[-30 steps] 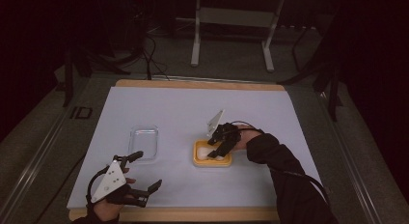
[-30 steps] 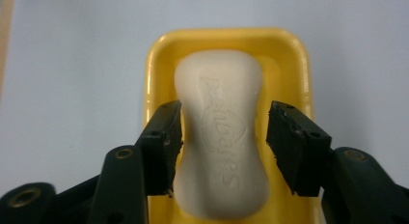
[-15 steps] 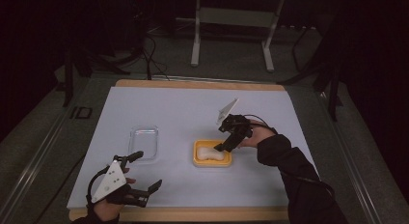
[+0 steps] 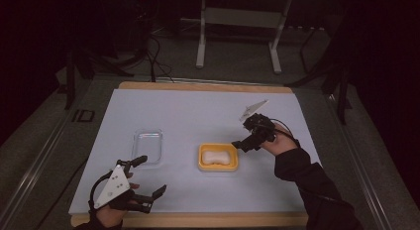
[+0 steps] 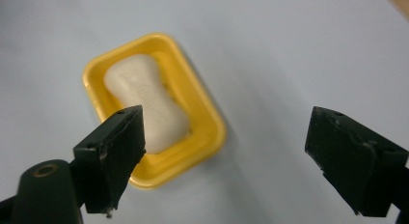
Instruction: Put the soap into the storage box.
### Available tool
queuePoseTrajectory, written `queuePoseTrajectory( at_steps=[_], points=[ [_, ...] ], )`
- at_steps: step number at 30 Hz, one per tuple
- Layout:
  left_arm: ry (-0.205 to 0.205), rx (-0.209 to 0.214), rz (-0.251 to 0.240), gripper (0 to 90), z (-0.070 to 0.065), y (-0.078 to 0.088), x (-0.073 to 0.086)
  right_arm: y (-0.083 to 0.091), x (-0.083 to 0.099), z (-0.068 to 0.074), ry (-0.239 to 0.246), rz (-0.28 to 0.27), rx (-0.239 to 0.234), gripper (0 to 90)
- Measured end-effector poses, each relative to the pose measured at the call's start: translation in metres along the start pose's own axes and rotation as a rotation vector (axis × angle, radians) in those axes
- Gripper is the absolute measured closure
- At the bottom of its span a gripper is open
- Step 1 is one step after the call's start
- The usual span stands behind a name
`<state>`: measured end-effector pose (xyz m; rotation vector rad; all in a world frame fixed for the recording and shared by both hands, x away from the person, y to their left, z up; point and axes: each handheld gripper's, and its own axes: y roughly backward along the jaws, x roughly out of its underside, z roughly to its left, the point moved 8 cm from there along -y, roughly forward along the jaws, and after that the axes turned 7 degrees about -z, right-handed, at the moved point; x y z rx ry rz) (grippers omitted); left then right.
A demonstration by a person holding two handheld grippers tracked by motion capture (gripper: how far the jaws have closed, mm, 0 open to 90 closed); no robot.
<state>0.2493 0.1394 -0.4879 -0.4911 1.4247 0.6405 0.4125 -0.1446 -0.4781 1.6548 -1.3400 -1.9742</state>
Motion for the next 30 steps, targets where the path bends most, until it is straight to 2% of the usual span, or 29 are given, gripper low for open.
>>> queuePoseTrajectory(
  at_steps=[2,4,7,13,15,20,23,26,30],
  points=[
    [0.0,0.0,-0.001,0.8,0.0,0.0,0.0,0.002,0.002,-0.001,-0.012,0.0,0.006,13.8],
    [-0.001,0.0,0.0,0.8,0.0,0.0,0.0,0.006,0.009,-0.004,-0.027,-0.005,0.038,13.6],
    [-0.001,0.001,-0.001,0.8,0.0,0.0,0.0,0.01,0.016,-0.005,-0.037,-0.006,0.062,13.5],
    [-0.003,0.002,0.001,0.8,0.0,0.0,0.0,0.015,0.032,-0.001,-0.069,-0.013,0.091,13.4],
    [-0.002,0.0,0.001,0.8,0.0,0.001,0.0,0.018,0.039,-0.001,-0.067,-0.008,0.125,13.3],
    [-0.004,0.001,0.005,0.8,0.0,0.0,0.001,0.024,0.05,-0.001,-0.114,-0.047,0.147,13.4],
    [-0.006,0.001,0.005,0.8,0.0,0.0,0.001,0.027,0.059,-0.002,-0.128,-0.076,0.181,13.4],
    [-0.003,-0.001,0.002,0.8,0.0,0.0,0.0,0.031,0.068,-0.001,-0.163,-0.105,0.198,13.4],
    [-0.005,0.001,0.005,0.8,0.0,0.001,0.0,0.035,0.082,0.0,-0.183,-0.109,0.231,13.5]
  ],
)
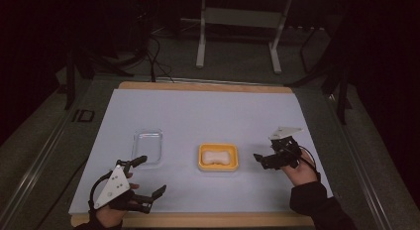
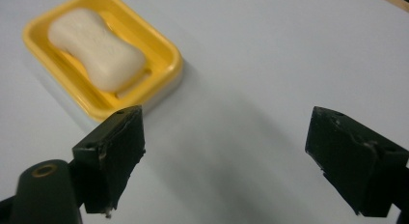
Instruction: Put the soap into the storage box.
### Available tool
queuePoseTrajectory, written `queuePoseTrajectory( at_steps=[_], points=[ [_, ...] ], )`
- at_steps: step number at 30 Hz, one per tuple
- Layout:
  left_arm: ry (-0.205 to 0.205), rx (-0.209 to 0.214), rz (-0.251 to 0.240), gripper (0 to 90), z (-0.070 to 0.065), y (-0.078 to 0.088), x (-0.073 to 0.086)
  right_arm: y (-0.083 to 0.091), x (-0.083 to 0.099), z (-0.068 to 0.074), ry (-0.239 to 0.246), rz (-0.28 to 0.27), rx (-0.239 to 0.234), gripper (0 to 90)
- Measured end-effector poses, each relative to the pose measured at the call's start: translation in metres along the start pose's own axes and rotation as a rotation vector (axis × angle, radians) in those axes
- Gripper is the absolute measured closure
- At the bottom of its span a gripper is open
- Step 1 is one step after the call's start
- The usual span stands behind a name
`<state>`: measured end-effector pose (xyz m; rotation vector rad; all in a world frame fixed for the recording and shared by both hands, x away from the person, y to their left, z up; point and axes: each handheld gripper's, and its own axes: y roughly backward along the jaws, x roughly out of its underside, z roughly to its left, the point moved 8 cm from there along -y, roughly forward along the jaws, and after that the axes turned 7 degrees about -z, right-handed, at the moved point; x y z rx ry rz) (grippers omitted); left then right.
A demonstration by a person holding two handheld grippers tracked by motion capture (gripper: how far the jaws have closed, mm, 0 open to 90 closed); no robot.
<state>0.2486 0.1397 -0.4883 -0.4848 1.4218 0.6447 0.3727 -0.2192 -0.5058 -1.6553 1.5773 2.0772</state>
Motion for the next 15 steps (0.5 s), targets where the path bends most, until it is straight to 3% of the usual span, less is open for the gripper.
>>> queuePoseTrajectory(
  at_steps=[15],
  points=[
    [0.001,0.001,0.002,0.8,0.0,0.0,0.0,0.019,0.035,-0.008,-0.051,-0.02,0.106,13.3]
  ],
)
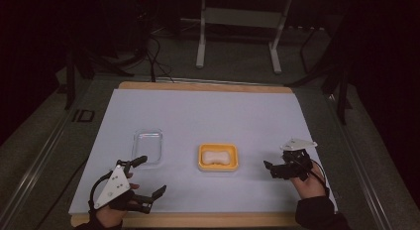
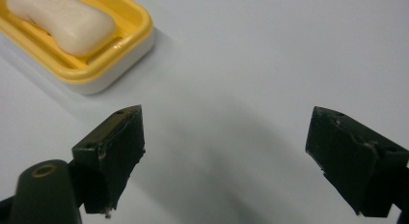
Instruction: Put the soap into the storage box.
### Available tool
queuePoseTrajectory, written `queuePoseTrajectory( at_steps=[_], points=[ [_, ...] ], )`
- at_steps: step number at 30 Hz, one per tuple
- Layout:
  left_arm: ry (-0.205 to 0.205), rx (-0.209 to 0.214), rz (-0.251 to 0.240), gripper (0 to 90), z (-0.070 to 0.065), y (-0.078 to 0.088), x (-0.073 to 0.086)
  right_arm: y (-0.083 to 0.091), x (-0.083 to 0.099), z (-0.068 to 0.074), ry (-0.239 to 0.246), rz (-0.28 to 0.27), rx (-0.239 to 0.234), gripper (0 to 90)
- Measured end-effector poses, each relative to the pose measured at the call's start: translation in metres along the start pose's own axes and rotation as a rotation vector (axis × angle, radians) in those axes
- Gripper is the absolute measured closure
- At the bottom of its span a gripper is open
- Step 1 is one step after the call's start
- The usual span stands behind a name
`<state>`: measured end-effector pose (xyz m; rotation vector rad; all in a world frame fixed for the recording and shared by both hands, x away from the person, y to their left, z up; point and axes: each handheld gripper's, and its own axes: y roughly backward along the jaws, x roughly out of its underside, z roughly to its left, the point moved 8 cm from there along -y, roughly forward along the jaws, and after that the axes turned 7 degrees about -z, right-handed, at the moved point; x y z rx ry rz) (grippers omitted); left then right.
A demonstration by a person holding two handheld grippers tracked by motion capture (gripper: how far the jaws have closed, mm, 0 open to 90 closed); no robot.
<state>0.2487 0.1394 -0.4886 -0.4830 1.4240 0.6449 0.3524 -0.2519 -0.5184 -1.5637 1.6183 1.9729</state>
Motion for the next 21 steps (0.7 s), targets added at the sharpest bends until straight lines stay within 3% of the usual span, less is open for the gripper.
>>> queuePoseTrajectory(
  at_steps=[8,13,21],
  points=[
    [-0.001,0.002,0.0,0.8,0.0,0.0,0.0,0.01,0.017,-0.005,-0.05,-0.007,0.017,13.3],
    [-0.002,0.002,0.0,0.8,0.0,0.0,0.0,0.015,0.023,-0.004,-0.081,-0.002,0.002,13.3],
    [-0.003,0.006,0.002,0.8,-0.001,0.0,0.001,0.021,0.033,-0.004,-0.095,0.0,0.023,13.3]
  ],
)
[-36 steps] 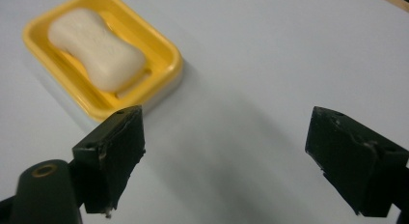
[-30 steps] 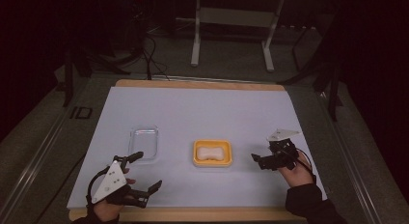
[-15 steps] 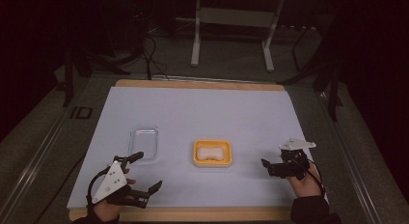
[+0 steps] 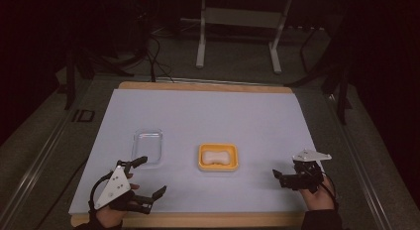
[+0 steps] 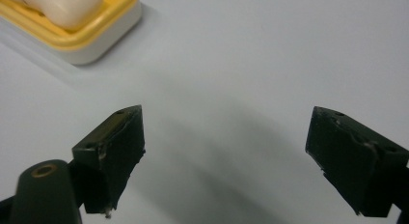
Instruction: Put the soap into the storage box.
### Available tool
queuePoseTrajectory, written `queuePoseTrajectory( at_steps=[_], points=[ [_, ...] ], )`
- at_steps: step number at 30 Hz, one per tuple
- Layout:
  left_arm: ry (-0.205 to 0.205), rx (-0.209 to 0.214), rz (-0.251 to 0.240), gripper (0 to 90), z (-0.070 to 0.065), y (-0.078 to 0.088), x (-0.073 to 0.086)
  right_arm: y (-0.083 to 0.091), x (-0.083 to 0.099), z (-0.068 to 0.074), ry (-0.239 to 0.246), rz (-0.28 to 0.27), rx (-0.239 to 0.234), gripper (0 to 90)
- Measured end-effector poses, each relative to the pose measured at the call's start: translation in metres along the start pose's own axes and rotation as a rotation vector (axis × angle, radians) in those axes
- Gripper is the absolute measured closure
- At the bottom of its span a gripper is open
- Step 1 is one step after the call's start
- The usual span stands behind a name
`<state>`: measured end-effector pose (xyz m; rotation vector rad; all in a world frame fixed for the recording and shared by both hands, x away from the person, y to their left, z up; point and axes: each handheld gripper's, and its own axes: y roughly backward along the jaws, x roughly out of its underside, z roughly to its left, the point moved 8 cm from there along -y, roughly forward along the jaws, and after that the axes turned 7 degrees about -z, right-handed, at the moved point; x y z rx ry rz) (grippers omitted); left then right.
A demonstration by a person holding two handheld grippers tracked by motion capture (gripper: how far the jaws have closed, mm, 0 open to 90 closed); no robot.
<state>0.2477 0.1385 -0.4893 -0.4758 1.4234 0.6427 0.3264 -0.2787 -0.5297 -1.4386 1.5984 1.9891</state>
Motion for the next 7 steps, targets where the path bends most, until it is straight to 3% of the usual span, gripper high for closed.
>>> queuePoseTrajectory(
  at_steps=[7],
  points=[
    [-0.002,0.001,0.004,0.8,-0.0001,-0.0002,0.0006,-0.004,0.0023,-0.0016,0.003,0.016,0.007,13.5]
  ],
)
